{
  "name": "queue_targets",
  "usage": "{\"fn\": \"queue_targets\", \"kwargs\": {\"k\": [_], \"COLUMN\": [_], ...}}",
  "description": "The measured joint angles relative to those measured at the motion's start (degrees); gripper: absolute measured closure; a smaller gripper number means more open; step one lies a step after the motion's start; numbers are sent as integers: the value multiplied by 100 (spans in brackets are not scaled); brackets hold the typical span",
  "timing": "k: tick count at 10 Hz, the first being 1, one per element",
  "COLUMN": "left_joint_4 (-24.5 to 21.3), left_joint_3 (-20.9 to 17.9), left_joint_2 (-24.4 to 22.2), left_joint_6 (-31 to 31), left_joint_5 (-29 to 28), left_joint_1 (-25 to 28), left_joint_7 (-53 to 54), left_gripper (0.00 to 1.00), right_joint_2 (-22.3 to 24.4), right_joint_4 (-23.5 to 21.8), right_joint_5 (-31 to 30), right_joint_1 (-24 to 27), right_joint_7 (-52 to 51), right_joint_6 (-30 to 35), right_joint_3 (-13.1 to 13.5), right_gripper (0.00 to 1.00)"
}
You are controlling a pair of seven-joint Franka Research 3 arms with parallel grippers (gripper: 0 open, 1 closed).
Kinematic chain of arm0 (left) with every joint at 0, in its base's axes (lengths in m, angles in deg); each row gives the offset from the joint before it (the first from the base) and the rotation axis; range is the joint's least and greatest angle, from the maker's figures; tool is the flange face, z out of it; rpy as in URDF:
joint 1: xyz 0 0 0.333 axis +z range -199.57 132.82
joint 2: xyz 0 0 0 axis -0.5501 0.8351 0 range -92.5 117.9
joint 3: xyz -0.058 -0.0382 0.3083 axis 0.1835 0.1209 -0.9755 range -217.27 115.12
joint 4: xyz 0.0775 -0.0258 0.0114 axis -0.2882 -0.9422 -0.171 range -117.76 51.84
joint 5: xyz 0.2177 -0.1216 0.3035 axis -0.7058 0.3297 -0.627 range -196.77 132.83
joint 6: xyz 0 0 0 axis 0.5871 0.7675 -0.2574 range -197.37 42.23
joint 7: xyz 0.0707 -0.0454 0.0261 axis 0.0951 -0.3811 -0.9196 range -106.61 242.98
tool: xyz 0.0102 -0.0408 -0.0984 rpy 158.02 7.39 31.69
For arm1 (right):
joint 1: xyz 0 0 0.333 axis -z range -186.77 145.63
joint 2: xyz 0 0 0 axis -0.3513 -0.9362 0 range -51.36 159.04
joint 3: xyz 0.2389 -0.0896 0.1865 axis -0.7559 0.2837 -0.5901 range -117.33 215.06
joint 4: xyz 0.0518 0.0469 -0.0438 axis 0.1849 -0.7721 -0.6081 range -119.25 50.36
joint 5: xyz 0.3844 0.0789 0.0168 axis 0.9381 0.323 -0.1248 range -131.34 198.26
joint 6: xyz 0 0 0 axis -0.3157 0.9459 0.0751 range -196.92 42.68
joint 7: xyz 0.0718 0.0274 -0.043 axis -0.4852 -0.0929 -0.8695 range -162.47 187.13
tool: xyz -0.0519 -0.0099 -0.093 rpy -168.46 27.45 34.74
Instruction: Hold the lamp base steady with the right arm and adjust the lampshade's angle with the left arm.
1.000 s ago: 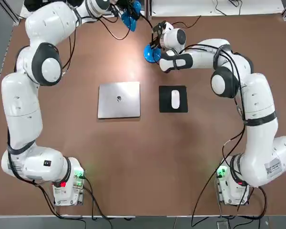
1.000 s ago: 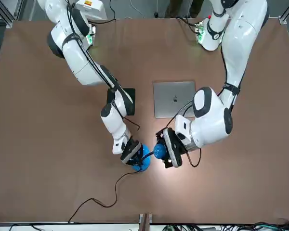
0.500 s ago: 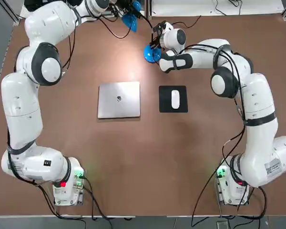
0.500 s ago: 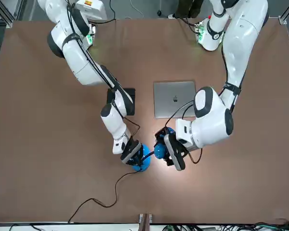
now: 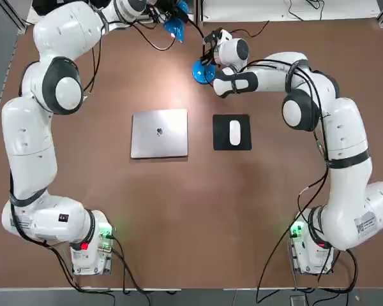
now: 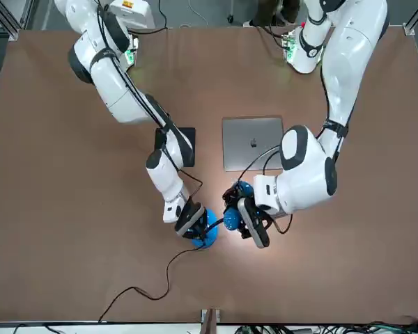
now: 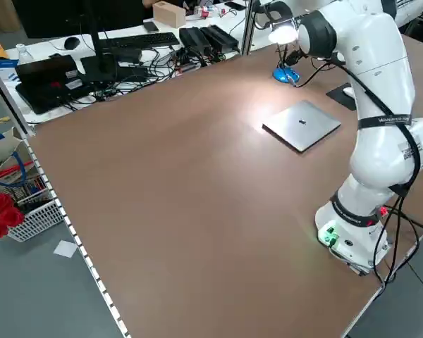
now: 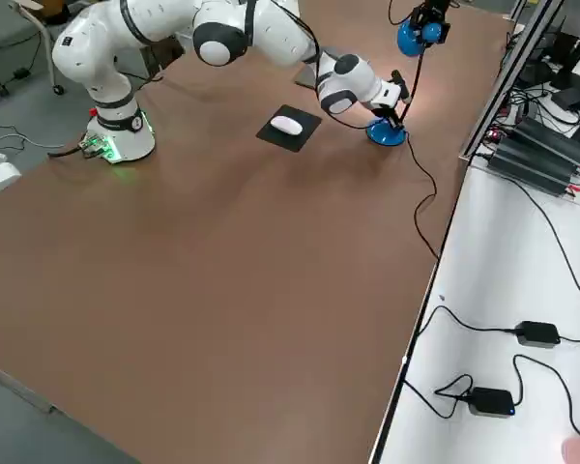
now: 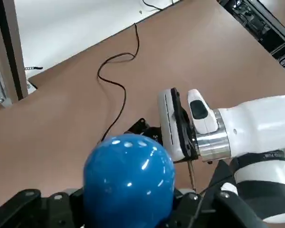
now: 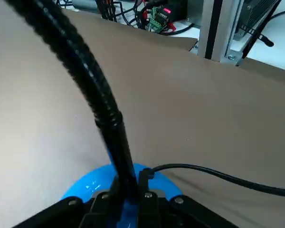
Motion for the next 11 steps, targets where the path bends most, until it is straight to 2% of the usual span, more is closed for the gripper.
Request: {"fn": "queue_targets", "kwargs": {"k": [11], "left_joint_4": [8], "left_joint_3": [-9], "left_joint_2": [0], "left_joint_6": [25], "left_joint_5": [116], "left_joint_1": [-3], "left_joint_7": [-1116], "left_gripper": [62], "right_joint_2": [0], "right_joint_4": [0], "right_joint_5": [0], "right_joint_1": [-3], "right_joint_7": [0], "right_joint_6": [-3], "right_joint_3": [2], "right_gripper": [85]}}
